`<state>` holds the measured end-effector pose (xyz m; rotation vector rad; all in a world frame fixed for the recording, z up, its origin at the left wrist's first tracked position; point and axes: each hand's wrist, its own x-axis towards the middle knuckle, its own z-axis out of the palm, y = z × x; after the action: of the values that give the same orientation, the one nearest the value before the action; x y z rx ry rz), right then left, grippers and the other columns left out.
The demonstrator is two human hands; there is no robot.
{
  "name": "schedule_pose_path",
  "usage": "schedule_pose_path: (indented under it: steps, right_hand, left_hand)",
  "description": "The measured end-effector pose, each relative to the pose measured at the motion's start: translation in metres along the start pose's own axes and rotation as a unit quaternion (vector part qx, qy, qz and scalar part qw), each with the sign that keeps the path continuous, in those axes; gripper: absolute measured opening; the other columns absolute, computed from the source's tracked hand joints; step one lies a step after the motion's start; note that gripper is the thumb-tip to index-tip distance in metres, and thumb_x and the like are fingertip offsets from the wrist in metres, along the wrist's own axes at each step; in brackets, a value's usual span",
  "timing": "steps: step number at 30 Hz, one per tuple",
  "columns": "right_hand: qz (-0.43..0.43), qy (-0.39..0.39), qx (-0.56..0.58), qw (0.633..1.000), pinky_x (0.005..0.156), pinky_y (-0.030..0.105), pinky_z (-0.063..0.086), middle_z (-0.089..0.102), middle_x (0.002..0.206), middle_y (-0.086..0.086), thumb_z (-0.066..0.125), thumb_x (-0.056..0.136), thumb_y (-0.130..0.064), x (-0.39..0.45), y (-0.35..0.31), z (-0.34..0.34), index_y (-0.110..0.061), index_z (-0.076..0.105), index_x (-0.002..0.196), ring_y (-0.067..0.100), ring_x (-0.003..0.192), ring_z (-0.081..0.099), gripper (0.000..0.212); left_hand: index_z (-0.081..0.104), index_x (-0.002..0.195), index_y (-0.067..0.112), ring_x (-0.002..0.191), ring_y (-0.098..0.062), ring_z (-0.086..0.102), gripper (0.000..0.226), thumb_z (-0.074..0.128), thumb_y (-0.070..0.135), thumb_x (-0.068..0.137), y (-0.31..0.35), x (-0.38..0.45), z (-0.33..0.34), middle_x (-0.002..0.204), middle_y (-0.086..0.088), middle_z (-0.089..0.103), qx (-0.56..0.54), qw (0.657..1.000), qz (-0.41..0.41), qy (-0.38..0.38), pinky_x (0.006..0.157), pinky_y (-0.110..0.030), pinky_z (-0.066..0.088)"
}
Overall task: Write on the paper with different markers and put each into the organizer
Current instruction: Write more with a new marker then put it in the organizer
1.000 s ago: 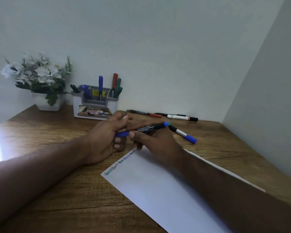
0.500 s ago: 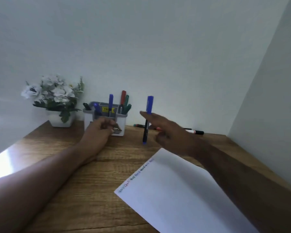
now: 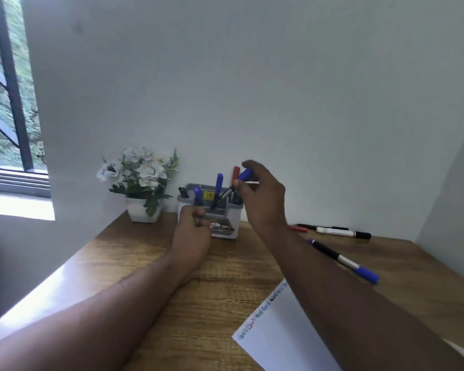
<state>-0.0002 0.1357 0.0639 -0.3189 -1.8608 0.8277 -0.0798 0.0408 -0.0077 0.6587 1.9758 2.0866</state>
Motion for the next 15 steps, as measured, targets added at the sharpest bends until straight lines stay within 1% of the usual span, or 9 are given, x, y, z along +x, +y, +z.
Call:
schedule_pose_path:
  steps: [3,5,6,7,8,9,11,13,15]
  right_hand:
    - [-0.047,-0.086,-0.171,0.980,0.093,0.027,0.045,0.059,0.118,0.009,0.065,0.089,-0.017,0.001,0.002,0.004,-0.007,0.066,0.117,0.013,0.100,0.052,0.030]
    - [-0.105,-0.152,-0.344,0.921,0.093,0.031,0.040,0.047,0.131,0.008,0.059,0.092,-0.029,-0.002,-0.004,0.005,-0.013,0.061,0.124,0.022,0.112,0.045,0.036]
    - [-0.130,-0.159,-0.395,0.895,0.093,0.034,0.039,0.042,0.135,0.008,0.057,0.092,-0.034,-0.004,-0.007,0.003,-0.018,0.055,0.130,0.025,0.115,0.042,0.041]
    - [-0.148,-0.150,-0.413,0.886,0.092,0.036,0.039,0.041,0.135,0.008,0.057,0.092,-0.036,-0.006,-0.010,-0.001,-0.021,0.050,0.135,0.027,0.116,0.042,0.045]
    - [-0.164,-0.135,-0.397,0.893,0.090,0.035,0.039,0.043,0.133,0.008,0.058,0.092,-0.033,-0.007,-0.013,-0.007,-0.021,0.049,0.136,0.027,0.114,0.043,0.046]
    - [-0.181,-0.120,-0.353,0.910,0.086,0.031,0.040,0.048,0.127,0.009,0.060,0.091,-0.028,-0.007,-0.013,-0.015,-0.019,0.054,0.132,0.025,0.109,0.047,0.042]
    - [-0.196,-0.094,-0.284,0.934,0.076,0.022,0.037,0.059,0.106,0.008,0.064,0.089,-0.019,-0.008,-0.008,-0.036,-0.013,0.069,0.110,0.019,0.093,0.054,0.023]
    - [-0.159,-0.101,-0.285,0.940,0.071,0.022,0.037,0.065,0.091,0.006,0.066,0.087,-0.017,-0.007,0.005,-0.066,-0.013,0.074,0.093,0.018,0.082,0.059,0.011]
    - [-0.053,-0.150,-0.332,0.930,0.075,0.026,0.042,0.069,0.093,0.006,0.063,0.088,-0.017,-0.008,0.023,-0.099,-0.013,0.073,0.090,0.019,0.084,0.061,0.011]
  left_hand:
    - [0.051,0.098,0.015,0.083,-0.021,0.055,0.030,0.044,-0.011,0.085,-0.002,0.002,0.000,0.090,-0.007,0.057,-0.001,1.000,0.012,-0.002,0.080,-0.043,0.050]
    - [0.051,0.098,0.013,0.083,-0.021,0.055,0.029,0.044,-0.012,0.084,-0.003,0.002,0.000,0.091,-0.008,0.058,-0.001,1.000,0.018,-0.004,0.076,-0.038,0.048]
    - [0.052,0.096,0.014,0.083,-0.021,0.055,0.029,0.044,-0.012,0.084,-0.003,0.001,0.000,0.092,-0.008,0.058,0.002,1.000,0.022,-0.004,0.075,-0.037,0.047]
    - [0.053,0.093,0.016,0.083,-0.020,0.055,0.030,0.044,-0.011,0.084,-0.003,0.001,0.001,0.092,-0.008,0.059,0.009,1.000,0.029,-0.006,0.074,-0.036,0.047]
    - [0.054,0.091,0.017,0.083,-0.019,0.055,0.030,0.045,-0.010,0.084,-0.002,-0.001,0.001,0.093,-0.006,0.059,0.024,0.999,0.038,-0.011,0.074,-0.034,0.047]
    - [0.056,0.090,0.018,0.083,-0.016,0.055,0.030,0.046,-0.009,0.084,-0.001,-0.002,0.000,0.094,-0.003,0.060,0.050,0.997,0.050,-0.023,0.071,-0.029,0.047]
    - [0.059,0.090,0.018,0.085,-0.005,0.054,0.029,0.048,-0.007,0.085,0.002,-0.007,0.000,0.095,0.005,0.059,0.116,0.988,0.085,-0.064,0.067,-0.020,0.041]
    - [0.062,0.090,0.022,0.091,0.000,0.053,0.030,0.051,-0.006,0.085,0.003,-0.012,0.000,0.097,0.011,0.059,0.176,0.966,0.152,-0.117,0.073,-0.012,0.040]
    - [0.060,0.091,0.028,0.095,0.002,0.052,0.027,0.056,0.002,0.086,0.003,-0.016,0.003,0.098,0.016,0.056,0.247,0.923,0.229,-0.185,0.079,-0.011,0.039]
